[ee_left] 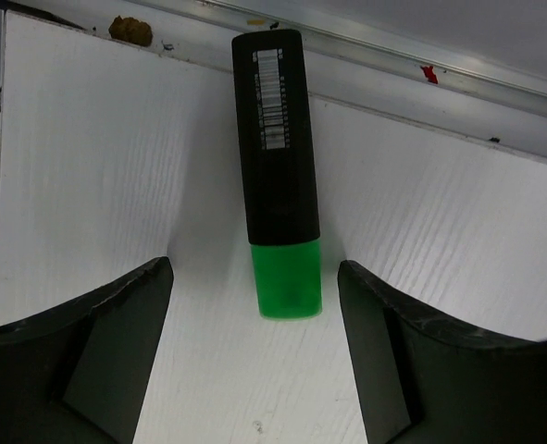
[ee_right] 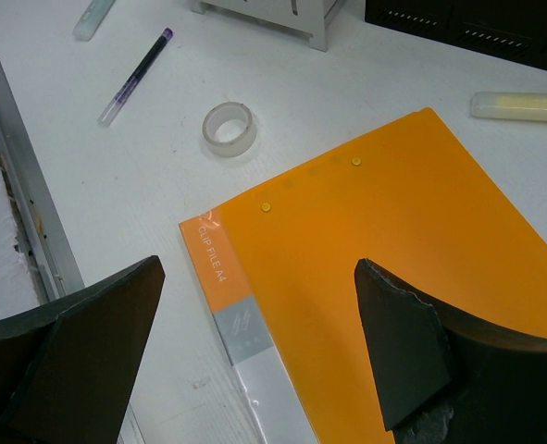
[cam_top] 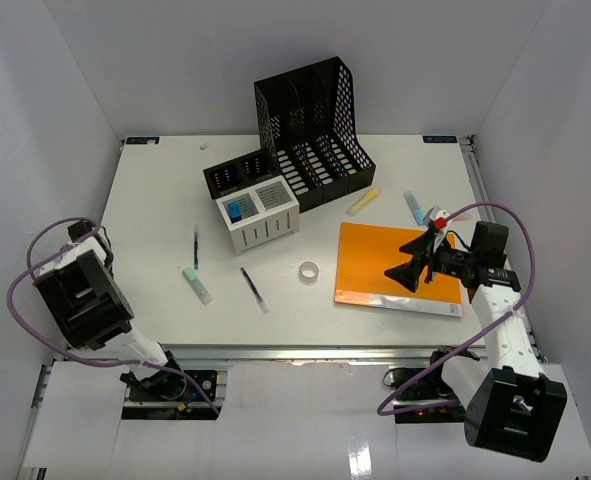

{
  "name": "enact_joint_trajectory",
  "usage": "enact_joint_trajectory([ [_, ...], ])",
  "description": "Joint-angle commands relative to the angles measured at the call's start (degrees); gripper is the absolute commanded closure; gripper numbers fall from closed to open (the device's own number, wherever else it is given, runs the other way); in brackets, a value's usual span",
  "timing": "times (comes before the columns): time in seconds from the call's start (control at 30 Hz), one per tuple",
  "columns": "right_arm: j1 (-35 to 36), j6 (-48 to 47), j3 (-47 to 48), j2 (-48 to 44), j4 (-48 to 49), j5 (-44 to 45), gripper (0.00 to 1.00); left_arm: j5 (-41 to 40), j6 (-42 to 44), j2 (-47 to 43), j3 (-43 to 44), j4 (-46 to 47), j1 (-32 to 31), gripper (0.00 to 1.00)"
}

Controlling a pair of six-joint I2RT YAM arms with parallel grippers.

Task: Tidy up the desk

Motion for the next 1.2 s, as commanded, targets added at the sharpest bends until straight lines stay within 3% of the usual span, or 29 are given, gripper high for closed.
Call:
enact_joint_trajectory([
  [0.0, -0.4, -0.2, 0.3, -0.2, -0.4, -2.2, 0.10, -1.0, -0.8, 1.9, 3.2, -0.7, 1.1, 0.17],
  [0.2, -0.4, -0.3, 0.4, -0.4, -0.7, -2.7, 0.10, 0.5, 0.5, 4.2, 4.2, 0.0, 2.3, 0.23],
  [0.33, -0.3, -0.4, 0.6, -0.6, -1.0, -3.1, 0.10, 1.4, 1.5, 3.6, 2.6, 2.0, 2.8, 0.42],
  [0.4, -0.4, -0.4, 0.7, -0.7, -1.1, -3.5, 0.10, 2.9, 2.5, 2.4, 1.5, 3.3, 2.9, 0.64],
  [0.47, -0.4, -0.4, 0.9, -0.8, -1.2, -3.9, 0.10, 4.6, 3.3, 1.2, 0.1, 4.4, 3.0, 0.77],
  [0.73, -0.4, -0.3, 1.1, -1.3, -1.4, -4.8, 0.10, 14.7, 6.0, -5.5, -6.3, 9.0, 3.0, 0.86],
  [0.97, -0.4, -0.3, 1.1, -1.8, -1.5, -5.1, 0.10, 40.1, 16.1, -12.3, -11.9, 21.7, -0.3, 1.00],
  [1.17, -0.4, -0.3, 1.1, -2.2, -1.4, -4.8, 0.10, 53.0, 29.0, -24.6, -15.2, 34.5, -6.5, 1.00],
])
